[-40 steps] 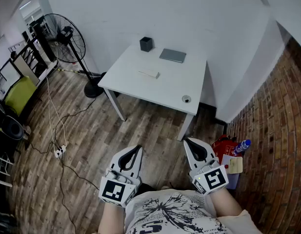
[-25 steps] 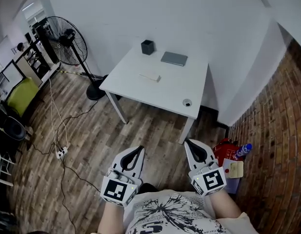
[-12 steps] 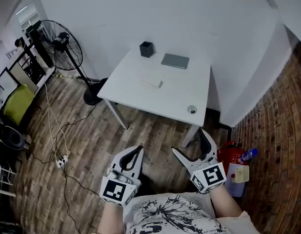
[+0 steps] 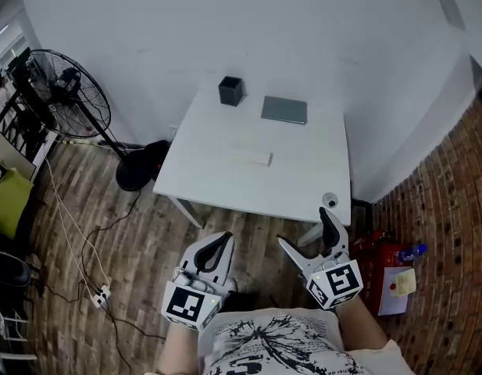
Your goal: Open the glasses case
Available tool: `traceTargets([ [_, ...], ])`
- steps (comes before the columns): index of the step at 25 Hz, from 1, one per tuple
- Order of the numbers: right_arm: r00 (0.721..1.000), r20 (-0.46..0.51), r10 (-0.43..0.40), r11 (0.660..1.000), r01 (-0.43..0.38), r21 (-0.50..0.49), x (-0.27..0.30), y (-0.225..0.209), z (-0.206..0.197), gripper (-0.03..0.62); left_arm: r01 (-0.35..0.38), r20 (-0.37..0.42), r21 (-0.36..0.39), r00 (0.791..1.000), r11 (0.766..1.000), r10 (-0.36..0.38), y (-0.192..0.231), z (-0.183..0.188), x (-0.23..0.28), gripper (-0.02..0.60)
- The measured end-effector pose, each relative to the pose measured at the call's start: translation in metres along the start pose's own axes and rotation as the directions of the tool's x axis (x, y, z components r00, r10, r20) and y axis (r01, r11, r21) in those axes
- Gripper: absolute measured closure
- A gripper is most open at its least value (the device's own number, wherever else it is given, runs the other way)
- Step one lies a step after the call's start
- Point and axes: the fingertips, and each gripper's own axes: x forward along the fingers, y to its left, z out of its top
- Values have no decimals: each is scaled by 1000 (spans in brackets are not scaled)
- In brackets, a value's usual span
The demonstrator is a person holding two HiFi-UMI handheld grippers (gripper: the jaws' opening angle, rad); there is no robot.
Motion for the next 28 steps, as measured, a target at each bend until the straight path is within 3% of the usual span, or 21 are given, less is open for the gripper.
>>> traceTargets([
  [6,998,-28,-51,998,51,-30,99,25,10,109,61,-2,16,998,998,-61,113,7,20,568],
  [11,994,-54,-95,995,93,-46,150,38,10,111,101,2,4,995,995,-101,168,8,35,568],
  [16,991,-88,-100,995,97,-34,177,34,-2,111,133,-73,9,989,991,-132,188,-11,53,568],
  [20,987,-126,-104,994,105,-1,196,18,-20,111,155,-75,-10,985,988,-155,195,-21,78,568],
  [24,977,-185,-109,993,115,25,222,-16,-47,111,180,-109,14,978,984,-177,200,-39,121,568],
  [28,960,-260,-100,992,117,50,253,-58,-78,112,203,-209,10,958,979,-196,208,-67,168,568],
])
